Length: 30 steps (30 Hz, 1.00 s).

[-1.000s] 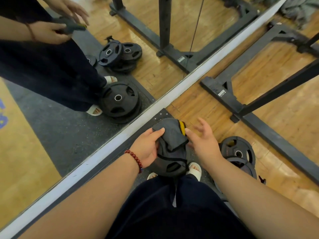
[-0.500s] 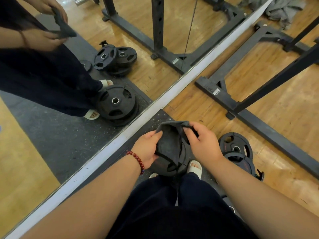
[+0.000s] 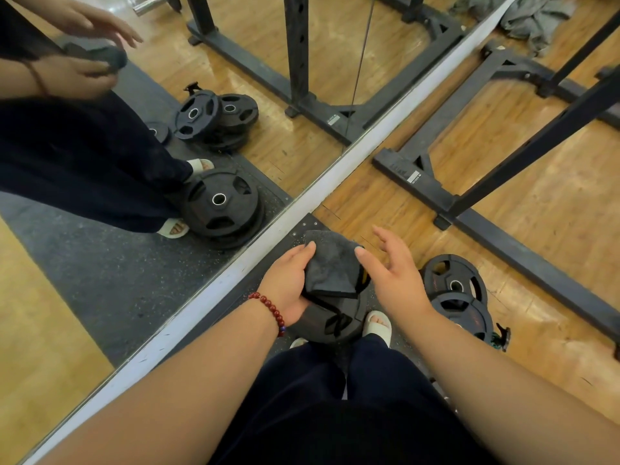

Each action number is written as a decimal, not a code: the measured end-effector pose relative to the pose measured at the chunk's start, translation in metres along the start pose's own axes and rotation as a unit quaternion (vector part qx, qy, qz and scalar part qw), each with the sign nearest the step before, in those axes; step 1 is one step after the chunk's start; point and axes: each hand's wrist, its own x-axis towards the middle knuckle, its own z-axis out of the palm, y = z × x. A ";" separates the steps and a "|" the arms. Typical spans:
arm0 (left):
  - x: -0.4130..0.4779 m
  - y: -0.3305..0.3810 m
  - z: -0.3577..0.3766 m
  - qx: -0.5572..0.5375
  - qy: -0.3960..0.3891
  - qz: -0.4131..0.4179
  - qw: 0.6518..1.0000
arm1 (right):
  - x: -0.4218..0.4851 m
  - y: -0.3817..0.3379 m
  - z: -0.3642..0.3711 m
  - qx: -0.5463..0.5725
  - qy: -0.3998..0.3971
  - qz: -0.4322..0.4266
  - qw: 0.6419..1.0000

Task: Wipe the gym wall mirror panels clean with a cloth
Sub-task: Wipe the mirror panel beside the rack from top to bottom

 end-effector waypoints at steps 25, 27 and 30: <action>0.060 -0.041 0.014 0.259 0.066 0.096 0.959 | 0.028 0.056 0.007 0.152 0.119 0.211 0.958; 0.076 -0.049 0.020 0.271 0.070 0.088 0.956 | 0.037 0.068 0.004 0.138 0.129 0.218 0.957; 0.108 -0.067 0.025 0.287 0.083 0.058 0.952 | 0.056 0.100 -0.001 0.109 0.135 0.255 0.951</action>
